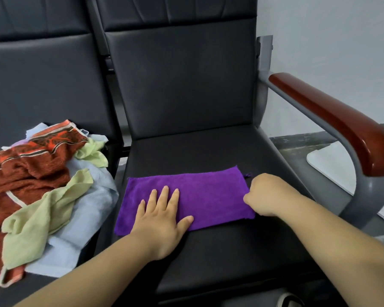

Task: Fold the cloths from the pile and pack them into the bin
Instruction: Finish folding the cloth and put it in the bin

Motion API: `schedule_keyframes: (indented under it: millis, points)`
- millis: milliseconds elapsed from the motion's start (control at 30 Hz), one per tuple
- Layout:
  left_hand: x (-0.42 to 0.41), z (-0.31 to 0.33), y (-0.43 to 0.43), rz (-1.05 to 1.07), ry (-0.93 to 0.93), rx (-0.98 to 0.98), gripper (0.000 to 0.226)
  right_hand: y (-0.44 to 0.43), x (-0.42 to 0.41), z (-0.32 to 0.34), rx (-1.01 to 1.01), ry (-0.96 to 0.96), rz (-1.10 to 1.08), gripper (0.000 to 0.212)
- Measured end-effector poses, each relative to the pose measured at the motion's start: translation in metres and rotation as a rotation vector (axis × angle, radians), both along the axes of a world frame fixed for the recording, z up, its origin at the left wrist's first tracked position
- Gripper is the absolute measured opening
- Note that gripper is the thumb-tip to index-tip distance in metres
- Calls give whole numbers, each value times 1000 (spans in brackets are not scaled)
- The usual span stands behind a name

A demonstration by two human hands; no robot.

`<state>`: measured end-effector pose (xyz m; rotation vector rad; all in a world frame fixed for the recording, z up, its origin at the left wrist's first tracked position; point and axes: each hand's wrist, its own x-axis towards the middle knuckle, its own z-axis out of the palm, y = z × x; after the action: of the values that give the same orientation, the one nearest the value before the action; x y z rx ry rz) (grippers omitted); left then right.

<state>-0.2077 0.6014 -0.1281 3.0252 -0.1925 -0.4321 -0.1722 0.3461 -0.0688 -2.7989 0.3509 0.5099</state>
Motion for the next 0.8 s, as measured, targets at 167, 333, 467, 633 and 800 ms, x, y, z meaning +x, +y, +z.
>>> schedule_keyframes:
  millis: [167,333,467,633,800]
  points:
    - [0,2,2,-21,29,23,82,-19,0,3,547,55,-212,9]
    - [1,1,2,-25,38,35,82,-17,-6,11,1130,256,-612,12]
    - [1,1,2,-23,50,42,82,-13,-8,0,1051,195,-576,14]
    - [1,2,3,-28,59,45,83,-19,-6,-10,776,98,-439,15]
    - [0,4,3,-36,77,48,83,-28,-8,-5,777,167,-275,14]
